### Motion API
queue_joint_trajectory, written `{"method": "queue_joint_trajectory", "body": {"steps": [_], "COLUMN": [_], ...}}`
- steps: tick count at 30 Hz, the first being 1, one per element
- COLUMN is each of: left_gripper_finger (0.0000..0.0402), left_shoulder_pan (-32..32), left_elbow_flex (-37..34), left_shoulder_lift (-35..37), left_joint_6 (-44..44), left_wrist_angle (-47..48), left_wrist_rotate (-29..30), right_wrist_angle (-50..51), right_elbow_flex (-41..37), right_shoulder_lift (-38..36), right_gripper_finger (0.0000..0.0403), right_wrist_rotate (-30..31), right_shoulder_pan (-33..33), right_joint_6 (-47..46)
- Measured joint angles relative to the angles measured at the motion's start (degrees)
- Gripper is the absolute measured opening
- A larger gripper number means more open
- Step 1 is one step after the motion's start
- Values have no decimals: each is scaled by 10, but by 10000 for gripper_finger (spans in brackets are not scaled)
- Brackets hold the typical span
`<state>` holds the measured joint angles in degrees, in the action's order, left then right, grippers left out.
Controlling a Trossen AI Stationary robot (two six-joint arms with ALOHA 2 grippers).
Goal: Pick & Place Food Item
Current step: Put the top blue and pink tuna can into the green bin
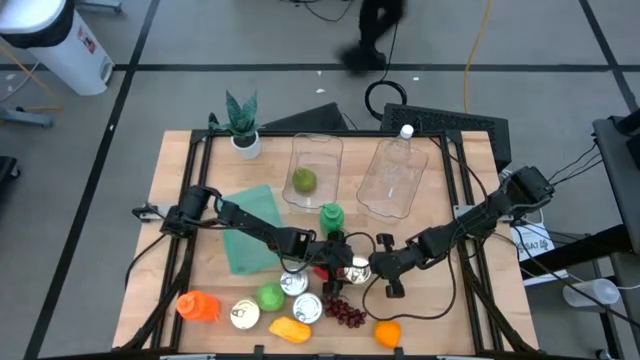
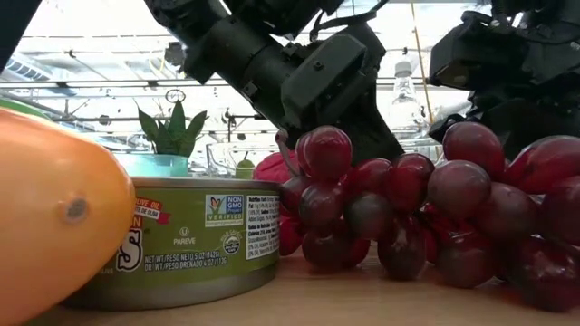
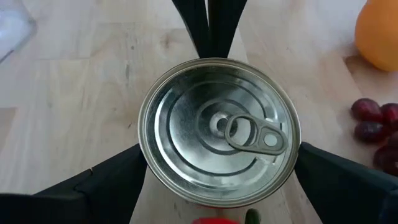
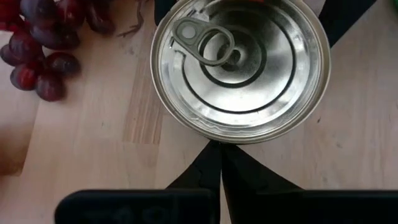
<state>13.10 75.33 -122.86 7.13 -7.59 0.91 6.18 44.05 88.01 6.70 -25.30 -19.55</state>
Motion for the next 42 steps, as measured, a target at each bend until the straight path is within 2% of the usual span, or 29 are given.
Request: {"method": "queue_joint_trajectory", "body": {"steps": [15,23,32,42], "left_gripper_finger": [394,351,357,363], "left_shoulder_pan": [-4,2,2,8], "left_elbow_flex": [-1,-1,-1,11], "left_shoulder_lift": [-4,-4,-5,3], "left_joint_6": [-9,-22,-25,-48], "left_wrist_angle": [-24,-67,-76,-55], "left_wrist_rotate": [-7,6,5,25], "right_wrist_angle": [-9,8,10,14], "right_elbow_flex": [0,0,0,0], "right_shoulder_lift": [19,20,20,17], "right_gripper_finger": [4,4,4,4], "right_wrist_rotate": [12,12,5,47], "right_shoulder_pan": [2,0,-1,-12], "right_joint_6": [40,55,64,54]}}
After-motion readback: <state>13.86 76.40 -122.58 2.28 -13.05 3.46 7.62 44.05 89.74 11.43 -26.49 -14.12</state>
